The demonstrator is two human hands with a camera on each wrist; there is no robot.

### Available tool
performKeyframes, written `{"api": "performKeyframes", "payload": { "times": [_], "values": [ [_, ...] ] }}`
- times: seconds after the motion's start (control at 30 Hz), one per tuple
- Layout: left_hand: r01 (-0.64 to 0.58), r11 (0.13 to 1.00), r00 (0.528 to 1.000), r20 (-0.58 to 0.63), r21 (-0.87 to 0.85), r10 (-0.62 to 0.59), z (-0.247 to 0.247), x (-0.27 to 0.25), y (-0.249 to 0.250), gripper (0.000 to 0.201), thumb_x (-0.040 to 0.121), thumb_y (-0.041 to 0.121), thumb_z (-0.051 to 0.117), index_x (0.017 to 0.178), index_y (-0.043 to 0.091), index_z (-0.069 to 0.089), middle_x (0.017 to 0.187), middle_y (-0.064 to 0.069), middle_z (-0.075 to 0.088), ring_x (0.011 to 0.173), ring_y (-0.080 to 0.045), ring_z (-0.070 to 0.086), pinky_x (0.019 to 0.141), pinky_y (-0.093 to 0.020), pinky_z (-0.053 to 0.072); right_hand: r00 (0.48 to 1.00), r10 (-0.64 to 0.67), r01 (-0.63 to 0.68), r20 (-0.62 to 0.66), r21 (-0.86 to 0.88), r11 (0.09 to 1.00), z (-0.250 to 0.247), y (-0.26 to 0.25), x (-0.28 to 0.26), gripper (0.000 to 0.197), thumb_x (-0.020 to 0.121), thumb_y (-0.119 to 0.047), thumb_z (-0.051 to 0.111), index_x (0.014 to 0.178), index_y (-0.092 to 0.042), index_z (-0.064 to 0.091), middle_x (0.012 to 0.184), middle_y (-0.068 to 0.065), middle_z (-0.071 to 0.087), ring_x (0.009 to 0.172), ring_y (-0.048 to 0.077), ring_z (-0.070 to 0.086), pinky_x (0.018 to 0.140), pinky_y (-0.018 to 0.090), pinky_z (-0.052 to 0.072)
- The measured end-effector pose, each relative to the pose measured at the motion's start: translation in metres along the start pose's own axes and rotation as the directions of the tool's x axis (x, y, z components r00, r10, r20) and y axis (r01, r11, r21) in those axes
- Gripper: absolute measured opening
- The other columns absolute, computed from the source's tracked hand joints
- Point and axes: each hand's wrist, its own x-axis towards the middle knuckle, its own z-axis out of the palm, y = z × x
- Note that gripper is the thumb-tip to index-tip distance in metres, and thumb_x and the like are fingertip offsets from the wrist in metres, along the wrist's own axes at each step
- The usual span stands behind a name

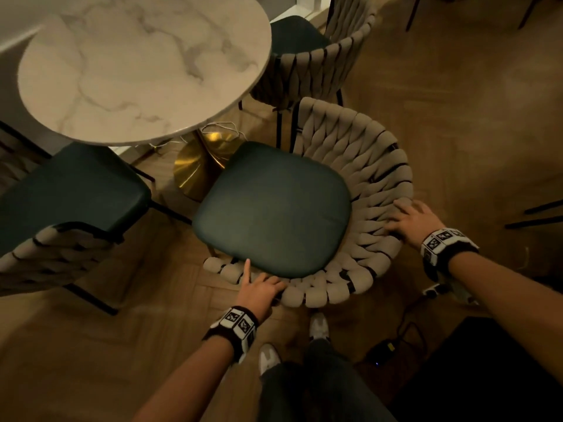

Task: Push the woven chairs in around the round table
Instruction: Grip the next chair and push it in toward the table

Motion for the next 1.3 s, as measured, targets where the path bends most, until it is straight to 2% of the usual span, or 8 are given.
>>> {"api": "performKeyframes", "payload": {
  "times": [0.27, 0.4, 0.53, 0.7, 0.93, 1.03, 1.13, 1.3],
  "values": [
    [0.151, 0.988, 0.988, 0.027, 0.036, -0.152, -0.022, -0.007, -0.072, 0.049, 0.087, 0.009, 0.052, 0.124, 0.041, 0.049, 0.136, 0.015, 0.051, 0.138, -0.019, 0.029, 0.103, -0.074, -0.013, 0.990, -0.113, 0.120, -0.079, 0.097, 0.988, -0.014, -0.056, 0.007, 0.043, 0.080, -0.028, 0.061, 0.122, -0.032, 0.053, 0.128, 0.005, 0.050, 0.126, 0.029, 0.037, 0.109, 0.050, 0.020],
    [0.336, 0.942, 0.942, -0.013, 0.000, -0.336, -0.025, -0.020, -0.120, 0.038, 0.093, 0.016, 0.047, 0.123, 0.037, 0.055, 0.145, 0.007, 0.045, 0.145, -0.020, 0.017, 0.102, -0.060, -0.027, 0.945, -0.263, 0.290, -0.194, 0.130, 0.948, -0.020, -0.104, 0.015, 0.035, 0.072, -0.035, 0.067, 0.106, -0.028, 0.060, 0.105, 0.008, 0.058, 0.104, 0.031, 0.053, 0.091, 0.049, 0.036],
    [0.408, 0.909, 0.913, -0.056, 0.090, -0.404, -0.013, -0.032, -0.123, 0.042, 0.084, 0.014, 0.060, 0.123, 0.028, 0.056, 0.140, -0.002, 0.051, 0.143, -0.027, 0.025, 0.113, -0.066, -0.003, 0.893, -0.430, 0.446, -0.132, 0.136, 0.885, -0.032, -0.103, 0.028, 0.058, 0.072, -0.061, 0.064, 0.120, -0.030, 0.052, 0.118, 0.007, 0.055, 0.113, 0.029, 0.047, 0.097, 0.048, 0.034],
    [0.227, 0.970, 0.974, -0.025, 0.087, -0.226, 0.017, -0.041, -0.080, 0.071, 0.041, 0.014, 0.087, 0.105, 0.031, 0.063, 0.111, 0.004, 0.070, 0.116, -0.027, 0.060, 0.108, -0.063, -0.014, 0.955, -0.296, 0.296, 0.006, -0.055, 0.954, -0.042, -0.025, 0.059, 0.068, 0.077, -0.046, 0.066, 0.137, -0.035, 0.034, 0.154, 0.001, 0.023, 0.141, 0.026, 0.019, 0.114, 0.051, 0.018],
    [0.399, 0.908, 0.917, 0.065, -0.129, -0.393, 0.002, -0.032, -0.067, 0.043, 0.083, 0.021, 0.063, 0.124, 0.034, 0.054, 0.136, 0.006, 0.054, 0.142, -0.025, 0.025, 0.080, -0.050, -0.049, 0.992, -0.118, 0.117, -0.034, -0.031, 0.993, -0.032, -0.008, 0.086, 0.038, 0.093, -0.030, 0.044, 0.130, -0.040, 0.041, 0.149, -0.009, 0.035, 0.143, 0.023, 0.012, 0.115, 0.050, 0.012],
    [0.372, 0.914, 0.927, 0.108, -0.160, -0.358, 0.006, -0.035, -0.064, 0.045, 0.070, 0.021, 0.077, 0.110, 0.035, 0.063, 0.120, 0.006, 0.066, 0.132, -0.023, 0.044, 0.093, -0.054, -0.041, 0.996, -0.083, 0.083, -0.040, 0.003, 0.997, -0.026, -0.007, 0.072, 0.037, 0.095, -0.026, 0.039, 0.130, -0.039, 0.042, 0.149, -0.013, 0.036, 0.144, 0.023, 0.011, 0.116, 0.049, 0.011],
    [0.307, 0.950, 0.949, 0.093, -0.064, -0.300, 0.018, -0.032, -0.056, 0.053, 0.045, 0.027, 0.090, 0.091, 0.039, 0.068, 0.094, 0.012, 0.073, 0.112, -0.021, 0.062, 0.106, -0.072, -0.015, 0.999, -0.047, 0.047, 0.006, 0.015, 0.999, -0.010, 0.000, 0.056, 0.041, 0.094, -0.027, 0.044, 0.132, -0.039, 0.040, 0.150, -0.011, 0.034, 0.144, 0.023, 0.010, 0.116, 0.049, 0.008],
    [0.296, 0.949, 0.955, 0.065, -0.108, -0.290, -0.002, -0.023, -0.054, 0.042, 0.083, 0.024, 0.063, 0.123, 0.034, 0.052, 0.131, 0.006, 0.057, 0.141, -0.020, 0.024, 0.094, -0.068, -0.025, 0.998, -0.016, 0.015, 0.059, 0.017, 1.000, -0.015, 0.008, 0.061, 0.041, 0.094, -0.028, 0.045, 0.133, -0.040, 0.039, 0.151, -0.012, 0.031, 0.144, 0.023, 0.008, 0.118, 0.048, 0.009]
  ]
}}
